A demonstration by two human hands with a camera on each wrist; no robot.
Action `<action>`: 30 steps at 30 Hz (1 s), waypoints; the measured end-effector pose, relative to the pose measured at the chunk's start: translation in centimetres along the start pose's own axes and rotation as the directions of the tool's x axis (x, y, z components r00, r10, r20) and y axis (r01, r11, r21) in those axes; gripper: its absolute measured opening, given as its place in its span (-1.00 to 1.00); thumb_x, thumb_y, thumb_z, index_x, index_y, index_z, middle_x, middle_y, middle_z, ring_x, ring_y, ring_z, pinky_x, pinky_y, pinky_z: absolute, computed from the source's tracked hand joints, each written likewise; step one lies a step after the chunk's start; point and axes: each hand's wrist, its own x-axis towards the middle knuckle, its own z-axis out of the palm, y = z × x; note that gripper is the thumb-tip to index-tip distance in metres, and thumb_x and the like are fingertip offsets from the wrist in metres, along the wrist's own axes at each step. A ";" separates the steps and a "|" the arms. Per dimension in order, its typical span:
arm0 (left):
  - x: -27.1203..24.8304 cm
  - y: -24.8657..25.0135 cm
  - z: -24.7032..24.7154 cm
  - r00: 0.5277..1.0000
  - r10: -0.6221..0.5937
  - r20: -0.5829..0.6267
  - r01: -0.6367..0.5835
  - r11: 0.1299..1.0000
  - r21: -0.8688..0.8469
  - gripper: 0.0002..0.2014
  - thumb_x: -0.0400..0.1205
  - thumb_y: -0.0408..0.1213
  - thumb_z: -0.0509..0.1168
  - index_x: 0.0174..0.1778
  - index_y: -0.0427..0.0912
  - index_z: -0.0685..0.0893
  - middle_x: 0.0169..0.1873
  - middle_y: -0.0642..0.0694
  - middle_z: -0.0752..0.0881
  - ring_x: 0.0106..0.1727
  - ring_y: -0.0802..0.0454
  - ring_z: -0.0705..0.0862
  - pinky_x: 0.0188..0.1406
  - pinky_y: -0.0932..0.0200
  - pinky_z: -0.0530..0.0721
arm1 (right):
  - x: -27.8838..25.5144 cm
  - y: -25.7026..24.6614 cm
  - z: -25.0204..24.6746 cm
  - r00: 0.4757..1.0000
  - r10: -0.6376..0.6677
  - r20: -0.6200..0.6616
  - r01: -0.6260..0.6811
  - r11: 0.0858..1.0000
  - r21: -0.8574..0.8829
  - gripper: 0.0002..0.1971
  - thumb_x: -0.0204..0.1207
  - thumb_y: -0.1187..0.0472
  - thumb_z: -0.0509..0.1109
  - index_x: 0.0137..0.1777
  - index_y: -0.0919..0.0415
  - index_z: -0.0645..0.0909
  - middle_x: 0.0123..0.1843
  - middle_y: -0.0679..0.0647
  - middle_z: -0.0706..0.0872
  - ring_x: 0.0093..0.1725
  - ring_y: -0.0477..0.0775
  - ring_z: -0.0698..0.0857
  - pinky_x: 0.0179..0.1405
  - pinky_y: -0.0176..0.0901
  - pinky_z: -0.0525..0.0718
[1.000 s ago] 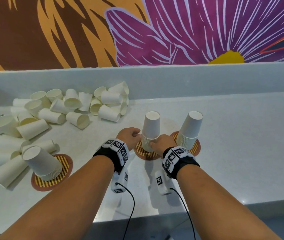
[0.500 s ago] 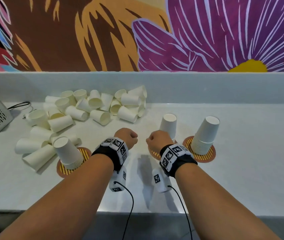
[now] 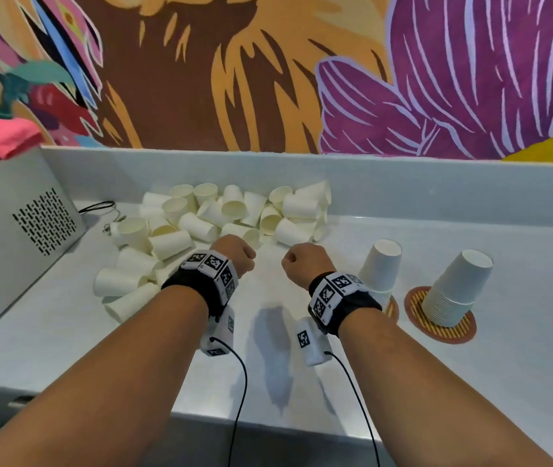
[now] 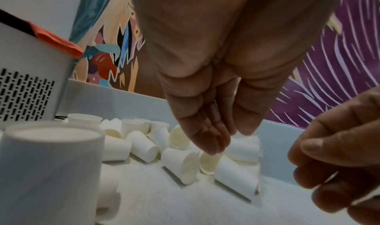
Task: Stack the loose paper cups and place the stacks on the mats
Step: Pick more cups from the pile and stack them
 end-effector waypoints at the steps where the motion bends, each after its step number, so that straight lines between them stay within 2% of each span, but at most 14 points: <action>1: 0.1 -0.3 -0.7 1.000 -0.002 0.002 0.002 1.000 0.005 -0.71 0.56 -0.41 0.35 0.19 -0.23 0.75 0.08 -0.19 0.77 0.10 -0.15 0.74 0.16 -0.02 0.73 | 0.4 -0.5 0.2 1.000 -0.011 -0.001 0.011 1.000 0.005 -0.69 0.57 0.23 0.22 -0.43 0.21 0.43 -0.28 0.13 0.60 -0.23 0.13 0.54 -0.25 -0.16 0.49; 3: 0.8 -1.3 -2.5 1.000 -0.017 -0.002 0.017 1.000 -0.013 -0.72 0.55 -0.43 0.35 0.18 -0.24 0.75 0.03 -0.22 0.78 0.05 -0.15 0.76 0.13 -0.02 0.74 | 1.6 -2.1 0.8 1.000 -0.029 0.002 0.029 1.000 -0.006 -0.67 0.57 0.23 0.21 -0.46 0.19 0.37 -0.29 0.14 0.58 -0.22 0.14 0.54 -0.25 -0.15 0.46; 8: 3.0 -3.9 -6.6 0.999 -0.053 0.001 0.053 0.998 -0.044 -0.73 0.54 -0.45 0.39 0.16 -0.26 0.75 -0.02 -0.26 0.79 -0.12 -0.13 0.74 0.07 -0.03 0.76 | 4.5 -5.5 2.2 0.999 -0.029 -0.018 0.029 1.000 0.005 -0.78 0.59 0.21 0.22 -0.28 0.25 0.51 -0.21 0.14 0.61 -0.16 0.14 0.56 -0.19 -0.14 0.51; 11: 4.5 -5.5 -8.9 0.999 -0.051 0.004 0.051 0.998 -0.023 -0.75 0.55 -0.43 0.38 0.14 -0.24 0.77 -0.03 -0.25 0.80 -0.07 -0.15 0.75 0.09 -0.05 0.76 | 6.3 -7.4 3.3 0.999 -0.019 -0.035 0.020 1.000 0.004 -0.78 0.61 0.20 0.21 -0.23 0.26 0.56 -0.18 0.16 0.62 -0.12 0.16 0.59 -0.12 -0.11 0.59; 15: 6.6 -7.7 -10.9 0.998 -0.063 0.027 0.063 0.998 -0.019 -0.79 0.55 -0.43 0.40 0.09 -0.23 0.77 -0.03 -0.24 0.80 0.04 -0.17 0.78 0.09 -0.04 0.76 | 8.4 -9.1 4.9 1.000 -0.002 -0.022 0.002 1.000 0.012 -0.71 0.62 0.19 0.19 0.02 0.34 0.69 0.01 0.26 0.74 0.04 0.26 0.68 0.06 -0.02 0.68; 18: 8.2 -9.7 -11.3 0.996 -0.072 0.056 0.072 0.997 -0.005 -0.80 0.52 -0.43 0.43 0.06 -0.25 0.78 -0.06 -0.27 0.80 0.00 -0.18 0.78 0.06 -0.05 0.77 | 9.5 -9.7 6.5 1.000 0.007 0.013 -0.007 1.000 0.026 -0.72 0.61 0.20 0.22 0.10 0.28 0.73 0.11 0.22 0.76 0.11 0.25 0.68 0.16 0.02 0.66; 22: 9.8 -12.3 -11.0 0.990 -0.082 0.110 0.079 0.996 0.033 -0.80 0.49 -0.41 0.44 0.03 -0.24 0.80 -0.10 -0.27 0.80 -0.21 -0.11 0.71 0.01 -0.02 0.79 | 10.2 -9.6 8.6 0.996 0.044 0.072 -0.044 0.999 -0.005 -0.73 0.61 0.21 0.24 0.14 0.16 0.75 0.19 0.13 0.75 0.19 0.18 0.66 0.23 -0.04 0.62; 27: 11.4 -13.8 -10.4 0.980 -0.081 0.184 0.068 0.995 0.074 -0.75 0.51 -0.34 0.45 0.12 -0.19 0.77 -0.05 -0.23 0.80 0.02 -0.14 0.78 0.10 -0.06 0.76 | 11.4 -9.1 10.0 0.981 0.141 0.132 -0.133 0.989 -0.067 -0.68 0.62 0.24 0.20 0.27 0.24 0.68 0.30 0.21 0.68 0.28 0.23 0.62 0.32 -0.02 0.57; 30: 12.5 -13.7 -10.2 0.982 -0.056 0.181 0.035 0.993 0.114 -0.70 0.51 -0.30 0.48 0.17 -0.16 0.76 0.04 -0.15 0.78 -0.01 -0.07 0.73 0.12 0.06 0.72 | 12.7 -8.6 10.5 0.969 0.204 0.136 -0.204 0.979 -0.014 -0.65 0.61 0.21 0.23 0.37 0.17 0.60 0.39 0.20 0.59 0.34 0.21 0.59 0.30 -0.08 0.54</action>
